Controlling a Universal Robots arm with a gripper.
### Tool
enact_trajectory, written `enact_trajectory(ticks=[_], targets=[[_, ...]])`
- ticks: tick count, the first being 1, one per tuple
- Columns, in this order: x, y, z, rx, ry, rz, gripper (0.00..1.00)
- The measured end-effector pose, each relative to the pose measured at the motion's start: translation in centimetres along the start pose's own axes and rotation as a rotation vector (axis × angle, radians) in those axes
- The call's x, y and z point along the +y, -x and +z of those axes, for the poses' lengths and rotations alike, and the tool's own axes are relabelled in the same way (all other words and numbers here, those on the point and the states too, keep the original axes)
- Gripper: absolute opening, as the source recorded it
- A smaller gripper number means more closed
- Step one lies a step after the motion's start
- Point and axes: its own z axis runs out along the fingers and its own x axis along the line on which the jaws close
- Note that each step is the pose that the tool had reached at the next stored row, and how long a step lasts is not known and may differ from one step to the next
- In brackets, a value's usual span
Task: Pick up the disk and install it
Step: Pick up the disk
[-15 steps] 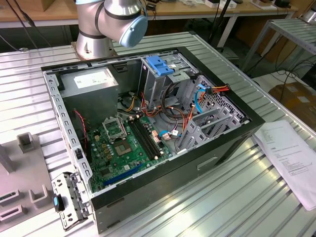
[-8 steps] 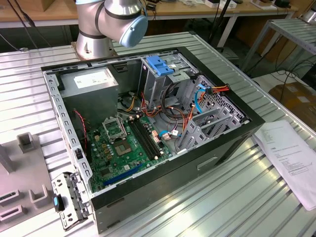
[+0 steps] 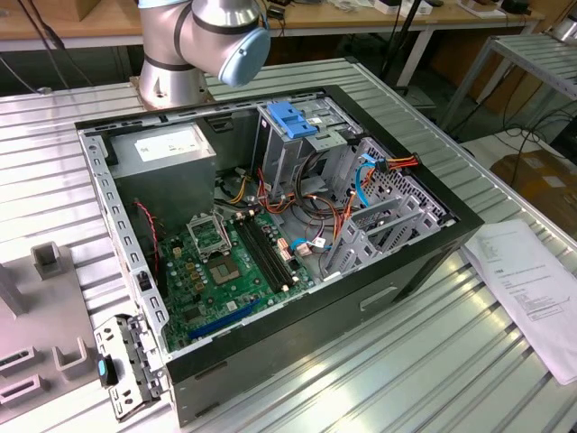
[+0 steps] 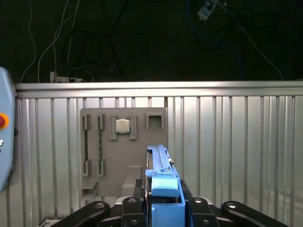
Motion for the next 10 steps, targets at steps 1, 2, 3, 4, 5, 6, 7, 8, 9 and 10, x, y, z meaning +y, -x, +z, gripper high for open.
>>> enact_trajectory(ticks=[1,2,3,4,5,6,7,8,9,10], targets=[[-0.29,0.0,0.0,0.0001,0.0001,0.0,0.37],[-0.63,0.01,0.01,0.0001,0.0,0.0,0.37],[-0.81,0.01,0.01,0.0,0.0001,0.0,0.37],[-1.17,0.01,0.02,0.0001,0.0,0.0,0.37],[-1.5,0.02,0.02,0.0,0.0,0.0,0.37],[-1.71,0.02,0.03,0.0,-0.0001,0.0,0.37],[-1.88,0.02,0.02,0.0001,0.0,0.0,0.37],[-2.12,0.03,0.03,0.0,-0.0001,0.0,0.37],[-2.35,0.03,0.03,0.0001,0.0001,0.0,0.37],[-2.59,0.03,0.03,0.0001,0.0,0.0,0.37]])
